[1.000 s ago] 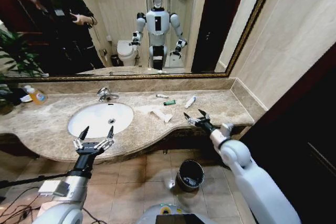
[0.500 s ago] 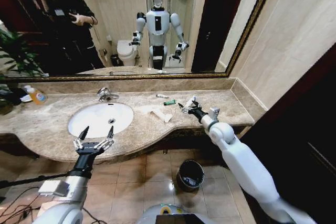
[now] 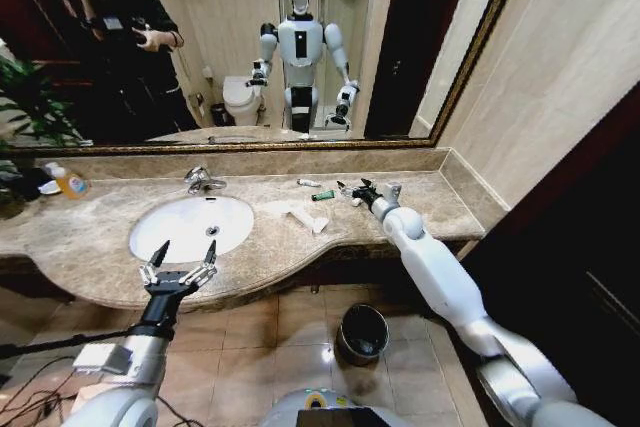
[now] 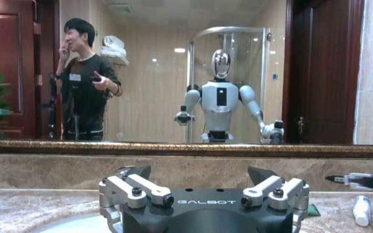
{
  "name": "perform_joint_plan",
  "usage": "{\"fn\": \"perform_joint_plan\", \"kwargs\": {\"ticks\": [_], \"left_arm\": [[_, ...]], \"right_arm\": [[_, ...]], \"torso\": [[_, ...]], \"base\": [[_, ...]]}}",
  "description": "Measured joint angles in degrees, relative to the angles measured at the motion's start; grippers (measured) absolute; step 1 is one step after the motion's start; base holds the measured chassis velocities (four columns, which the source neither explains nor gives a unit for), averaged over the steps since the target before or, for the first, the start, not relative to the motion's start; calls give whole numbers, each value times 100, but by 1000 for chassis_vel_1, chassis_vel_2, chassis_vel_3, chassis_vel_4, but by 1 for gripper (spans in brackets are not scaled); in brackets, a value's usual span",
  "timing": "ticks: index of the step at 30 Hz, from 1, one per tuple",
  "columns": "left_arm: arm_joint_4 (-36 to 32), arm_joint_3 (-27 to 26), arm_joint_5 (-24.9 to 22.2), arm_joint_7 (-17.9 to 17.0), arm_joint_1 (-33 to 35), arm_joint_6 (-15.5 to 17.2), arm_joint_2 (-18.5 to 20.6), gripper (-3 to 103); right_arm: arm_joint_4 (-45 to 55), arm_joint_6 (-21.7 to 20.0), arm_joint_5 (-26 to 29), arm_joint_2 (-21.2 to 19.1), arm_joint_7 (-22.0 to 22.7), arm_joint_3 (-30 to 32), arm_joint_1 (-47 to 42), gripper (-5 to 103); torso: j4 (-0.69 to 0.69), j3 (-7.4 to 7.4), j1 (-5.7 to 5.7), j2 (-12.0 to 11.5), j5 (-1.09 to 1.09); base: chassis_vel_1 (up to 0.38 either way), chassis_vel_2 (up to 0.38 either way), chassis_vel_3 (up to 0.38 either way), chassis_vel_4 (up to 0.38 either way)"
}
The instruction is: Pick up the trash from the sink and place it in the trash bin.
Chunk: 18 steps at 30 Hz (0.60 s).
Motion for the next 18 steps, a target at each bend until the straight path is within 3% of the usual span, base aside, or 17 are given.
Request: {"fn": "perform_joint_plan", "kwargs": {"ticks": [7, 18], "left_arm": [[0, 0, 0, 0, 0, 0, 0, 100], [0, 0, 0, 0, 0, 0, 0, 100]], "right_arm": [[-582, 106, -182, 328, 94, -95, 367, 100], [-951, 228, -419, 445, 161, -122, 404, 100]], "torso": [[0, 0, 0, 1, 0], [0, 0, 0, 1, 1]], "base": [[0, 0, 0, 0], [0, 0, 0, 0]]}}
